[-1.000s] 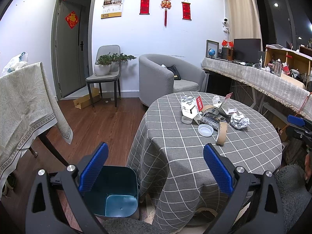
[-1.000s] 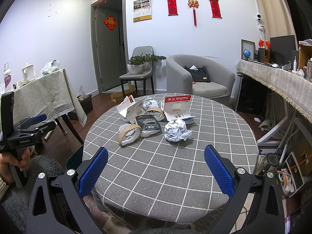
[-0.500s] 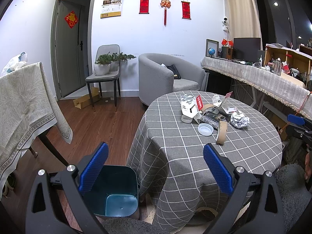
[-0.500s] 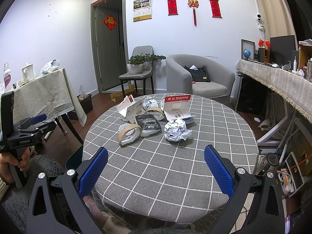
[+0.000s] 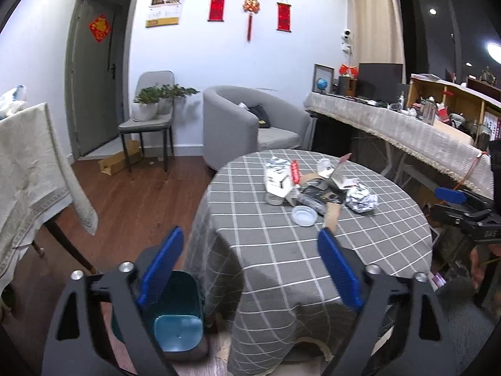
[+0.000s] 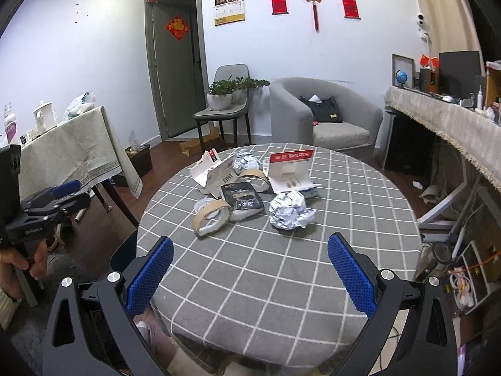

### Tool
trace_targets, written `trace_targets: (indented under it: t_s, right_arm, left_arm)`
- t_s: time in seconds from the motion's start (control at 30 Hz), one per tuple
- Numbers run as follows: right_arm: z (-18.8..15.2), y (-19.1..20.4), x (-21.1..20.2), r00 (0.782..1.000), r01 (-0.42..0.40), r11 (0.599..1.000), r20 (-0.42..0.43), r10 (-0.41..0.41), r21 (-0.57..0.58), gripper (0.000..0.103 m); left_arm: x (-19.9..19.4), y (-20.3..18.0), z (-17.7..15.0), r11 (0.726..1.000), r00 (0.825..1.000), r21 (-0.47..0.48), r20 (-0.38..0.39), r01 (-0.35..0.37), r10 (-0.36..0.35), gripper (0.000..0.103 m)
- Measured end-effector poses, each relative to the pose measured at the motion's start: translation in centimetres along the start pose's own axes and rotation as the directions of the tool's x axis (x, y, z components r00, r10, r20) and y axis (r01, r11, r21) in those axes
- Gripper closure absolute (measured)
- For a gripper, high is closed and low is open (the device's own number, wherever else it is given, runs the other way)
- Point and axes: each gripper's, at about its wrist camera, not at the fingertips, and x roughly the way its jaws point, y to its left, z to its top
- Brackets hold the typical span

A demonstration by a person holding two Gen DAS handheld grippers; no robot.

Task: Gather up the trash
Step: 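Grasp the tan tape roll with the left gripper while the right gripper grasps the foil ball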

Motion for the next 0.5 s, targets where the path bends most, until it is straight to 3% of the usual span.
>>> trace_targets:
  t_s: [0.3, 0.37, 0.5]
  right_arm:
    - [0.9, -0.9, 3.8, 0.998, -0.036, 0.999, -0.058, 0.036, 0.01, 0.013]
    - [1.0, -1.3, 4.7, 0.997, -0.035, 0.999, -0.07, 0.036, 0.013, 0.023]
    - [1.3, -2.3, 6.3, 0.995, -0.044, 0.999, -0.085, 0.046, 0.028, 0.023]
  left_arm:
    - [4.5, -4.2, -0.1, 0.988, 0.99, 0.107, -0.092, 0.113, -0.103, 0.032]
    - [5.9, -5.1, -0.4, 0.982, 0.987, 0.136, -0.118, 0.127, -0.112, 0.038]
    - [8.4, -6.2, -0.2, 0.975, 0.976, 0.14, -0.158, 0.171, -0.148, 0.045]
